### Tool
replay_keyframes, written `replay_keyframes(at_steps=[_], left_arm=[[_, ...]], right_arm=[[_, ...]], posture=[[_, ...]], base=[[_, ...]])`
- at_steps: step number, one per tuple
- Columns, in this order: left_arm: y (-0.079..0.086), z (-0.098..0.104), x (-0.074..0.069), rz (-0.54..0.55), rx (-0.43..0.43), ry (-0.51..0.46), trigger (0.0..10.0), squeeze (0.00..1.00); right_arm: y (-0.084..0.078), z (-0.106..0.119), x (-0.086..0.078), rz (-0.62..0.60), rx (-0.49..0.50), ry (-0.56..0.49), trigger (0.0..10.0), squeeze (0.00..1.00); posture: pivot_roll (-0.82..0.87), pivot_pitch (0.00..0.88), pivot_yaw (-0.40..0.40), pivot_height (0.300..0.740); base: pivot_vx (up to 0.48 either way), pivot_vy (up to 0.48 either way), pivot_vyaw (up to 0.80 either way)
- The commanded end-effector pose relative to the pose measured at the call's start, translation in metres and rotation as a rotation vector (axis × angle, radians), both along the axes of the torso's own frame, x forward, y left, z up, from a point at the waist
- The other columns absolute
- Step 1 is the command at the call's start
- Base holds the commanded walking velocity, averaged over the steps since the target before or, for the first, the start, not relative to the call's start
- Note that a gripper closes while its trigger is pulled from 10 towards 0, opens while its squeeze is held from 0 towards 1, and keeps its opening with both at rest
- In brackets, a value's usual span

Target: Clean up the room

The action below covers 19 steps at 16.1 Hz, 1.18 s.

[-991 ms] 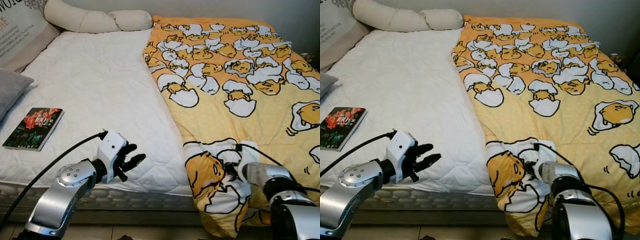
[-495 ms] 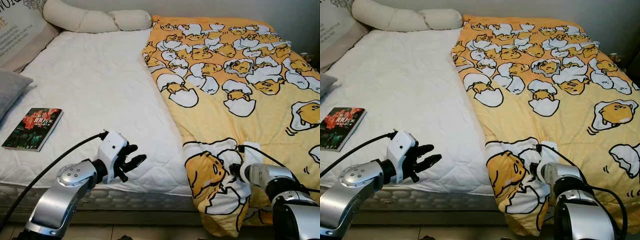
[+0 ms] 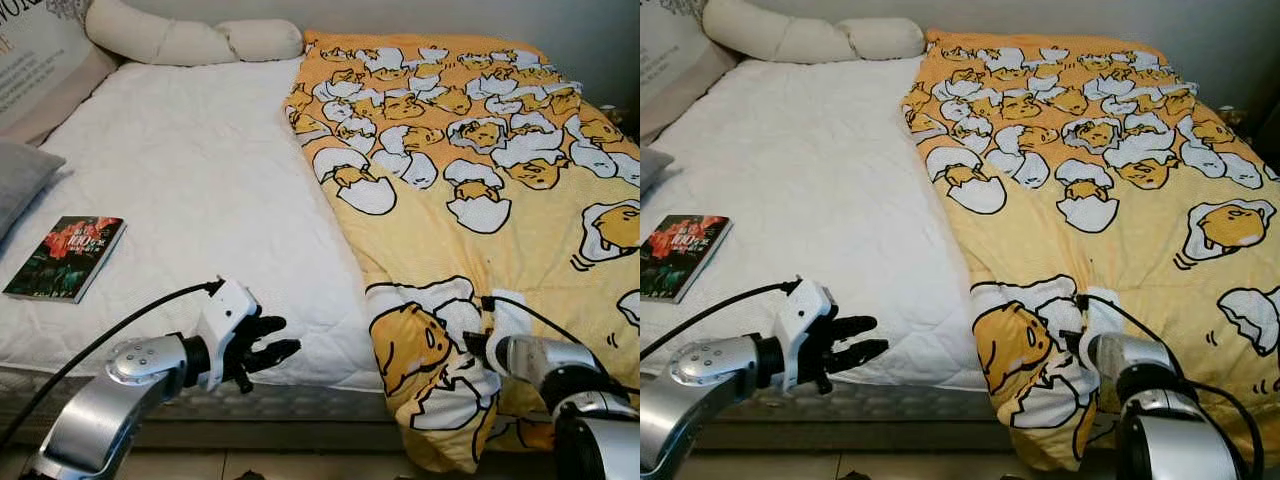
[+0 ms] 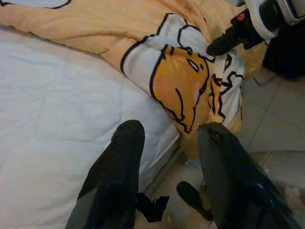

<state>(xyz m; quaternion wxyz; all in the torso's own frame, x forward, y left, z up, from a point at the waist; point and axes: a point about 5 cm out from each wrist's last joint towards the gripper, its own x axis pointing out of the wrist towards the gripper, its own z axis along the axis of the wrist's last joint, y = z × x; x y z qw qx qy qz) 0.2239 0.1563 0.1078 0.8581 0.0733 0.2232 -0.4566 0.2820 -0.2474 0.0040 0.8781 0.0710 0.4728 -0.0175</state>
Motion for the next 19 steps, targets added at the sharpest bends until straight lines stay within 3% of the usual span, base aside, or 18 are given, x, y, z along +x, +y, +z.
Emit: replay_keyframes(at_steps=[1, 3, 4, 5, 6, 7, 10, 14, 15, 16, 17, 18, 19], left_arm=[[0.002, 0.002, -0.001, -0.013, 0.01, 0.003, 10.0, 0.0], [0.003, 0.002, -0.001, -0.013, 0.012, 0.003, 10.0, 0.0], [0.003, 0.003, -0.001, -0.014, 0.013, 0.003, 10.0, 0.0], [0.003, 0.003, -0.001, -0.015, 0.013, 0.004, 10.0, 0.0], [0.003, 0.002, -0.002, -0.018, 0.012, 0.007, 10.0, 0.0], [0.003, 0.002, -0.003, -0.021, 0.011, 0.01, 10.0, 0.0], [0.002, 0.001, -0.006, -0.028, 0.007, 0.021, 10.0, 0.0], [0.002, 0.0, -0.01, -0.039, 0.012, 0.036, 10.0, 0.0], [0.003, 0.0, -0.011, -0.035, 0.016, 0.036, 10.0, 0.0], [0.003, 0.0, -0.011, -0.032, 0.017, 0.035, 10.0, 0.0], [0.004, 0.0, -0.011, -0.025, 0.023, 0.026, 10.0, 0.0], [0.004, 0.0, -0.01, -0.017, 0.027, 0.019, 10.0, 0.0], [0.004, 0.0, -0.009, -0.013, 0.028, 0.015, 10.0, 0.0]], right_arm=[[0.004, 0.004, 0.003, 0.09, 0.071, -0.065, 0.0, 0.0], [0.011, 0.007, 0.002, 0.171, 0.163, -0.09, 0.0, 0.0], [0.023, 0.01, -0.004, 0.335, 0.261, -0.115, 0.0, 0.0], [0.028, 0.011, -0.008, 0.404, 0.296, -0.126, 0.0, 0.0], [0.043, 0.02, -0.022, 0.612, 0.418, -0.174, 0.0, 0.0], [0.055, 0.028, -0.033, 0.728, 0.521, -0.196, 0.0, 0.0], [0.082, 0.043, -0.053, 0.95, 0.657, -0.192, 0.0, 0.0], [0.114, 0.066, -0.069, 1.119, 0.781, -0.205, 0.0, 0.0], [0.111, 0.059, -0.065, 1.119, 0.646, -0.226, 2.5, 0.0], [0.107, 0.051, -0.059, 1.087, 0.523, -0.249, 10.0, 0.0], [0.093, 0.039, -0.042, 0.923, 0.396, -0.249, 10.0, 0.42], [0.084, 0.034, -0.028, 0.795, 0.301, -0.264, 10.0, 1.0], [0.08, 0.036, -0.017, 0.72, 0.248, -0.291, 10.0, 1.0]], posture=[[0.0, 0.0, 0.025, 0.74], [0.0, 0.0, 0.026, 0.74], [0.0, 0.0, 0.027, 0.74], [0.0, 0.0, 0.028, 0.74], [0.0, 0.0, 0.029, 0.74], [0.0, 0.0, 0.03, 0.74], [0.0, 0.0, 0.032, 0.74], [0.0, 0.0, 0.031, 0.74], [0.01, 0.0, 0.029, 0.74], [0.01, 0.0, 0.028, 0.74], [0.01, 0.0, 0.027, 0.74], [0.01, 0.0, 0.03, 0.74], [0.0, 0.0, 0.032, 0.74]], base=[[0.0, 0.0, 0.0], [0.0, 0.0, 0.0], [0.0, 0.0, 0.0], [0.0, 0.0, 0.0], [0.0, 0.0, 0.0], [0.0, 0.0, 0.0], [0.0, 0.0, 0.0], [0.0, 0.0, 0.0], [0.0, 0.0, 0.0], [0.0, 0.0, 0.0], [0.0, 0.0, 0.0], [0.0, 0.0, 0.0], [0.0, 0.0, 0.0]])
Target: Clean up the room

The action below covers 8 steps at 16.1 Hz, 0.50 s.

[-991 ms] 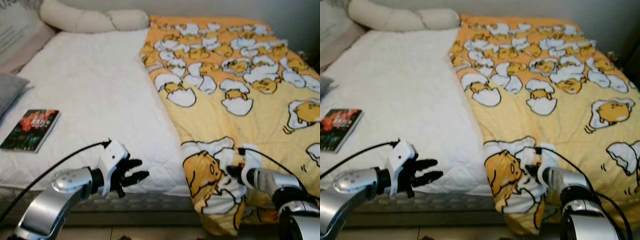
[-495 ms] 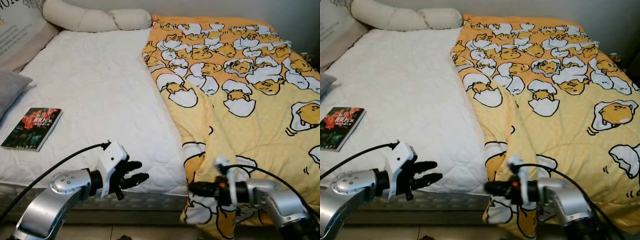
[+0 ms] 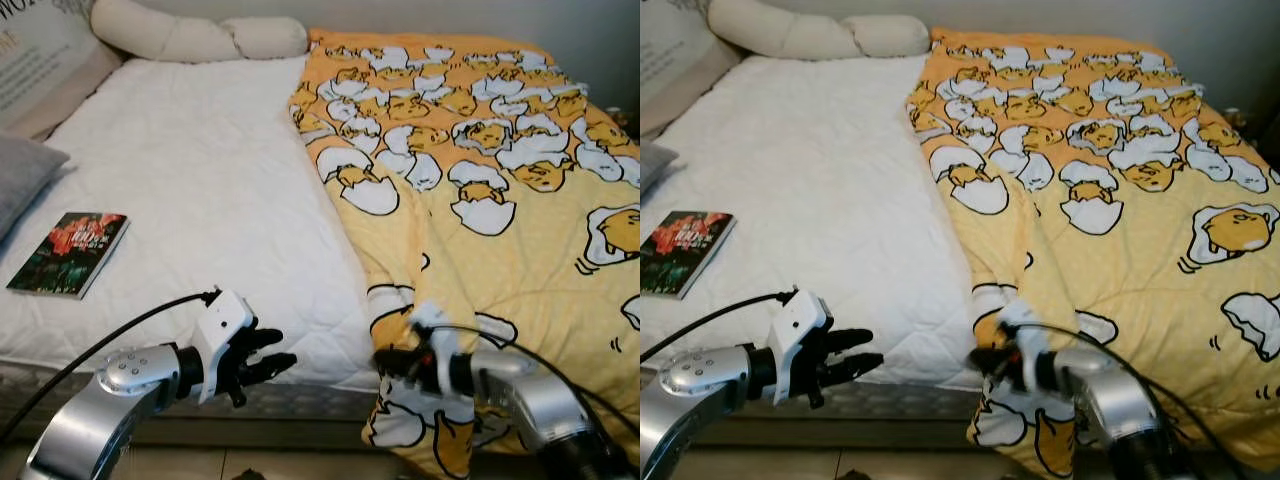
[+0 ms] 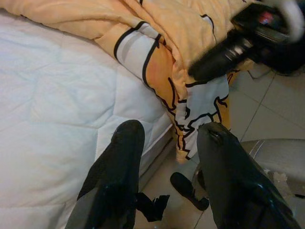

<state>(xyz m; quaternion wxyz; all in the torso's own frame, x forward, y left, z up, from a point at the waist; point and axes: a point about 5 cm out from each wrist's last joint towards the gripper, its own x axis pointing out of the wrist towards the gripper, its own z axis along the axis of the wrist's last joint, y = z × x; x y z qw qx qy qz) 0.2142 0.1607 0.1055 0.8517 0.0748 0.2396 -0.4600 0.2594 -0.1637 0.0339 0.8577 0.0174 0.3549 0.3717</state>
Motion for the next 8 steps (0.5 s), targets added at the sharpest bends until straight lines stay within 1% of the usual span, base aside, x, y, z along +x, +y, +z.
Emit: replay_keyframes(at_steps=[1, 2, 3, 4, 5, 8], left_arm=[[-0.001, 0.002, 0.002, -0.003, 0.01, -0.017, 10.0, 0.0], [-0.001, 0.002, 0.003, -0.004, 0.012, -0.02, 10.0, 0.0], [-0.002, 0.002, 0.003, -0.004, 0.013, -0.021, 10.0, 0.0], [-0.003, 0.002, 0.006, -0.006, 0.019, -0.029, 10.0, 0.0], [-0.003, 0.003, 0.007, -0.005, 0.02, -0.032, 10.0, 0.0], [-0.003, 0.004, 0.008, -0.005, 0.023, -0.038, 10.0, 0.0]], right_arm=[[-0.006, 0.008, 0.015, -0.093, -0.057, -0.063, 10.0, 1.0], [-0.008, 0.007, 0.022, -0.13, -0.105, -0.076, 10.0, 1.0], [-0.01, 0.007, 0.025, -0.149, -0.13, -0.078, 10.0, 1.0], [-0.013, 0.003, 0.038, -0.208, -0.245, -0.087, 10.0, 1.0], [-0.013, 0.0, 0.042, -0.224, -0.286, -0.069, 10.0, 1.0], [-0.012, -0.004, 0.05, -0.248, -0.366, -0.04, 10.0, 1.0]], posture=[[0.0, 0.0, 0.033, 0.74], [0.0, 0.0, 0.037, 0.74], [0.0, 0.0, 0.037, 0.74], [0.0, 0.0, 0.037, 0.74], [0.0, 0.0, 0.036, 0.74], [0.01, 0.0, 0.031, 0.74]], base=[[0.0, 0.0, 0.0], [0.0, 0.0, 0.0], [0.0, 0.0, 0.0], [0.0, 0.0, 0.0], [0.0, 0.0, 0.0], [0.0, 0.0, 0.0]])
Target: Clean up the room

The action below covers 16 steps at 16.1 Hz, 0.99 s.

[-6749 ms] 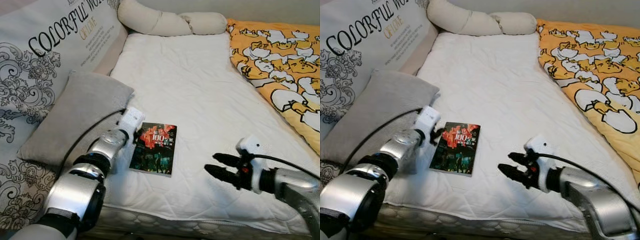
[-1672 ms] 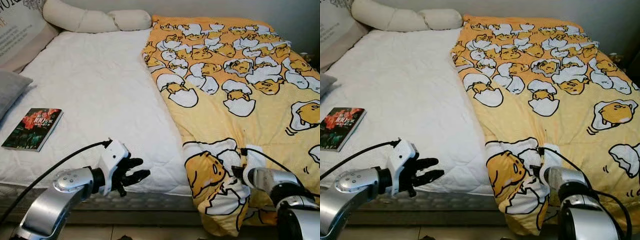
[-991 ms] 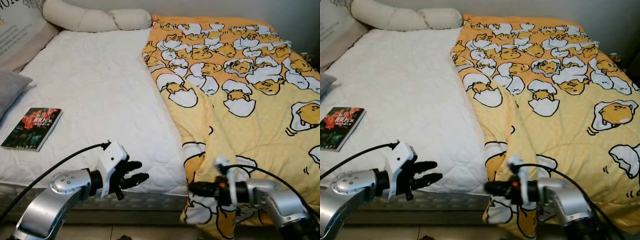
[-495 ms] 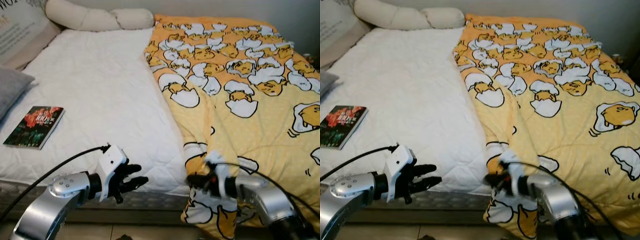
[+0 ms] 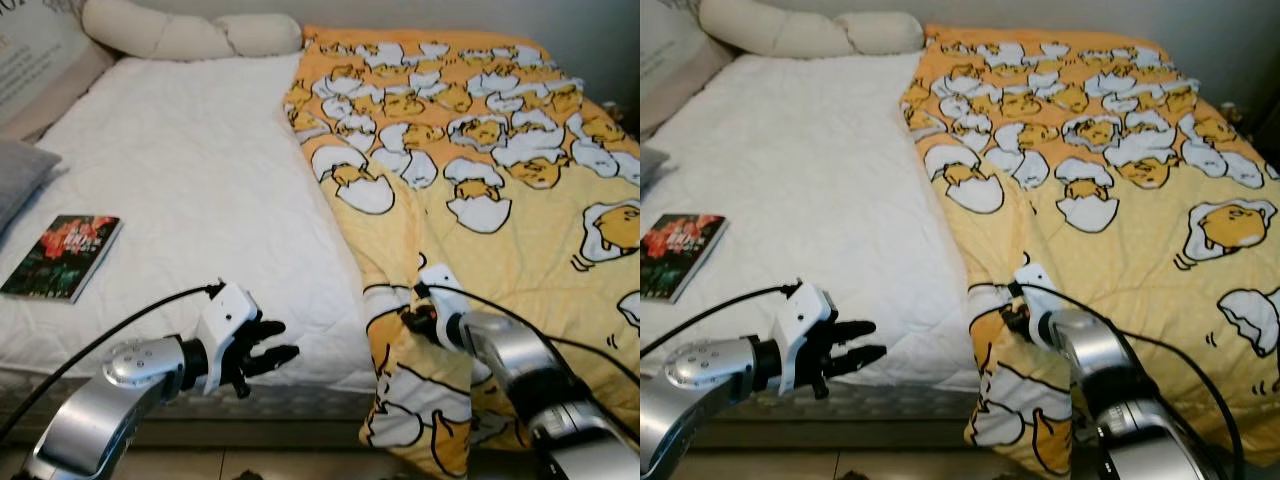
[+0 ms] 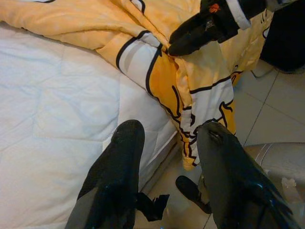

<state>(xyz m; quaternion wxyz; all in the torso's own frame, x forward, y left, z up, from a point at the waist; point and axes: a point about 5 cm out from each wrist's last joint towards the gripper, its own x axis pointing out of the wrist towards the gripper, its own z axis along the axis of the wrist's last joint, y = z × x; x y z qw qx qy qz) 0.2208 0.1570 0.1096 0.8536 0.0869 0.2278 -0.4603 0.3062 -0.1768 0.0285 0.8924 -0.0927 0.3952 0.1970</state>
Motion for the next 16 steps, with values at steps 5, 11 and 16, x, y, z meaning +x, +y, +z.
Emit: replay_keyframes(at_steps=[5, 11, 16], left_arm=[[0.001, 0.001, 0.002, -0.001, 0.02, -0.014, 10.0, 0.0], [0.002, 0.002, 0.002, 0.004, 0.024, -0.019, 10.0, 0.0], [0.003, 0.002, 0.002, 0.009, 0.026, -0.023, 10.0, 0.0]], right_arm=[[0.004, -0.01, 0.002, -0.048, -0.037, 0.097, 10.0, 0.08], [0.0, -0.025, -0.009, -0.127, 0.012, 0.199, 0.0, 0.0], [-0.006, -0.027, -0.01, -0.164, 0.026, 0.198, 0.0, 0.0]], posture=[[0.02, 0.0, 0.027, 0.74], [0.03, 0.0, 0.019, 0.74], [0.04, 0.0, 0.018, 0.74]], base=[[0.0, 0.0, 0.0], [0.0, 0.0, 0.0], [0.0, 0.0, 0.0]])
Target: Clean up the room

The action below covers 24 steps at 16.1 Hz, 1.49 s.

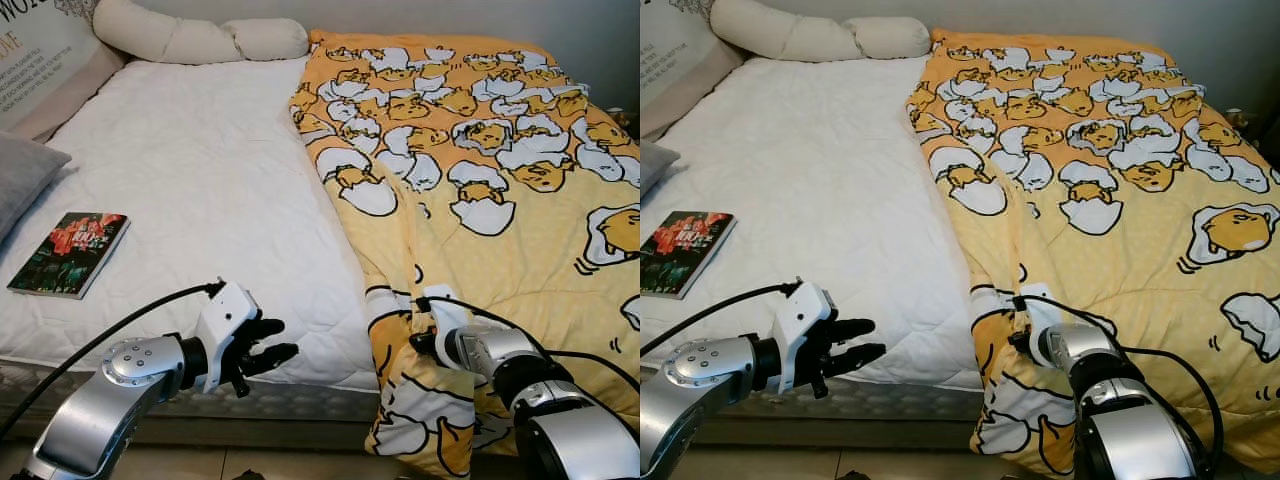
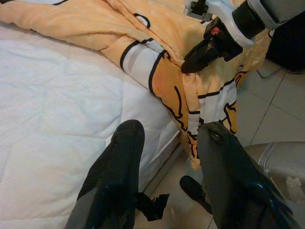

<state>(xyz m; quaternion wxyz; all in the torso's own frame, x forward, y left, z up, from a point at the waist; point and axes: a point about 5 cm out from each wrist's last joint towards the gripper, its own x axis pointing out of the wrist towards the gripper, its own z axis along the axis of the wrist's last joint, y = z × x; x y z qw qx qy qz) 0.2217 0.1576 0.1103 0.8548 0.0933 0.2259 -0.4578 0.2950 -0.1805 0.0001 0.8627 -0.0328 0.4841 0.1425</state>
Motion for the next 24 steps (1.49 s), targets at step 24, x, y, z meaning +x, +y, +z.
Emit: replay_keyframes(at_steps=[24], left_arm=[[0.004, 0.004, 0.002, 0.003, 0.009, -0.017, 10.0, 0.0]], right_arm=[[0.057, 0.07, -0.025, 0.653, 0.869, -0.112, 0.0, 0.0]], posture=[[0.04, 0.0, 0.028, 0.74]], base=[[0.0, 0.0, 0.0]])
